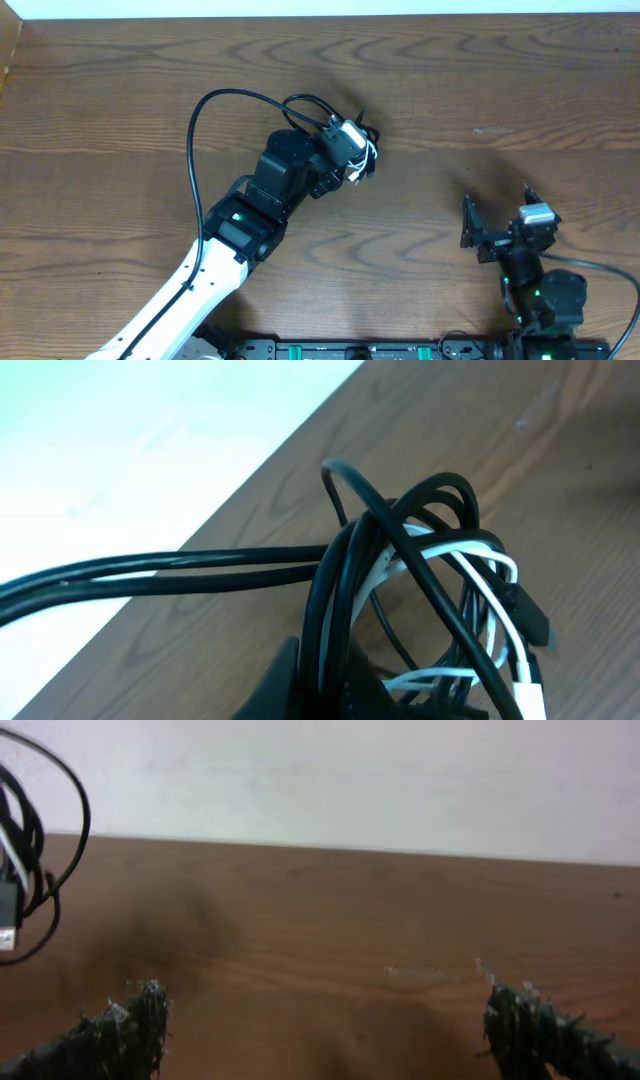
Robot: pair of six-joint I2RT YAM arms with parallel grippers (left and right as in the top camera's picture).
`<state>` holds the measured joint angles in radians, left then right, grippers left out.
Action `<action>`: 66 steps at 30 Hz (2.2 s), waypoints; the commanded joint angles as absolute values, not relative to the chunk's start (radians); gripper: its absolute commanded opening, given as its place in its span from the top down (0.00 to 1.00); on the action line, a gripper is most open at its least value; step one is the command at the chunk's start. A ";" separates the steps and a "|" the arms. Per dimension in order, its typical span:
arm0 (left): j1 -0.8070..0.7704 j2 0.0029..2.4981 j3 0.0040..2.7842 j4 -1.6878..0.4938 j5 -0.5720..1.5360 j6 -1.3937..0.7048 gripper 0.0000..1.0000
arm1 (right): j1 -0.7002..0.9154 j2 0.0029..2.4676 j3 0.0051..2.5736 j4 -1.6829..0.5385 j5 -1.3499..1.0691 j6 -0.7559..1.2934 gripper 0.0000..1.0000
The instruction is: Untangle cables
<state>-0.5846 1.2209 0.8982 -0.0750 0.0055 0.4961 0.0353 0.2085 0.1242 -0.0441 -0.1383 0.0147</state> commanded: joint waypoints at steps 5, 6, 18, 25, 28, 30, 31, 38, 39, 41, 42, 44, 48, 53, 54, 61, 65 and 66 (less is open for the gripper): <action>-0.587 1.201 0.929 -0.039 0.014 0.300 0.93 | 0.031 0.598 0.395 -0.053 -0.363 -0.017 0.01; -0.587 1.201 0.929 -0.039 0.014 0.255 0.93 | 0.031 0.650 0.428 -0.054 -0.404 -0.031 0.01; -0.587 1.201 0.929 -0.035 -0.053 0.023 0.93 | 0.032 1.007 0.551 0.142 -0.945 0.049 0.01; -0.614 1.201 0.929 -0.045 -0.030 0.023 0.93 | 0.067 1.074 0.551 0.357 -0.917 0.305 0.04; -0.642 1.201 0.929 -0.044 -0.030 0.024 0.93 | 0.077 1.106 0.551 0.365 -0.858 0.348 0.11; -0.655 1.201 0.929 -0.043 -0.030 0.024 0.93 | 0.085 1.127 0.551 0.372 -0.843 0.348 0.17; -0.661 1.201 0.929 -0.041 -0.031 0.024 0.93 | 0.093 1.145 0.551 0.380 -0.840 0.348 0.17; -0.669 1.202 0.929 -0.030 -0.031 0.024 0.93 | 0.154 1.249 0.551 0.477 -0.836 0.348 0.19; -0.669 1.202 0.929 -0.028 -0.031 0.024 0.93 | 0.160 1.258 0.551 0.483 -0.836 0.348 0.19; -0.669 1.202 0.929 -0.021 -0.052 0.025 0.93 | 0.165 1.277 0.551 0.485 -0.836 0.347 0.20; -0.669 1.202 0.929 -0.018 -0.070 0.025 0.93 | 0.165 1.284 0.551 0.485 -0.836 0.347 0.20; -0.669 1.202 0.929 -0.009 -0.091 0.025 0.92 | 0.165 1.296 0.551 0.485 -0.836 0.347 0.23; -0.669 1.202 0.929 0.010 -0.091 0.024 0.93 | 0.166 1.301 0.551 0.487 -0.836 0.348 0.33; -0.669 1.206 0.929 0.011 -0.090 0.024 0.93 | 0.174 1.301 0.551 0.487 -0.836 0.343 0.42; -0.669 1.207 0.929 0.012 -0.090 0.023 0.93 | 0.177 1.301 0.551 0.486 -0.830 0.344 0.45; -0.682 1.211 0.929 0.010 -0.035 0.021 0.93 | 0.205 1.301 0.551 0.490 -0.765 0.344 0.44; -0.687 1.231 0.929 0.006 -0.034 0.020 0.93 | 0.205 1.301 0.551 0.495 -0.765 0.344 0.46; -0.689 1.235 0.929 0.005 -0.034 0.021 0.93 | 0.205 1.301 0.551 0.495 -0.765 0.344 0.49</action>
<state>-0.6819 1.2236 0.8982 0.0006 -0.0471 0.0257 0.1967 1.2987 0.5323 0.4915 -0.7773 0.3485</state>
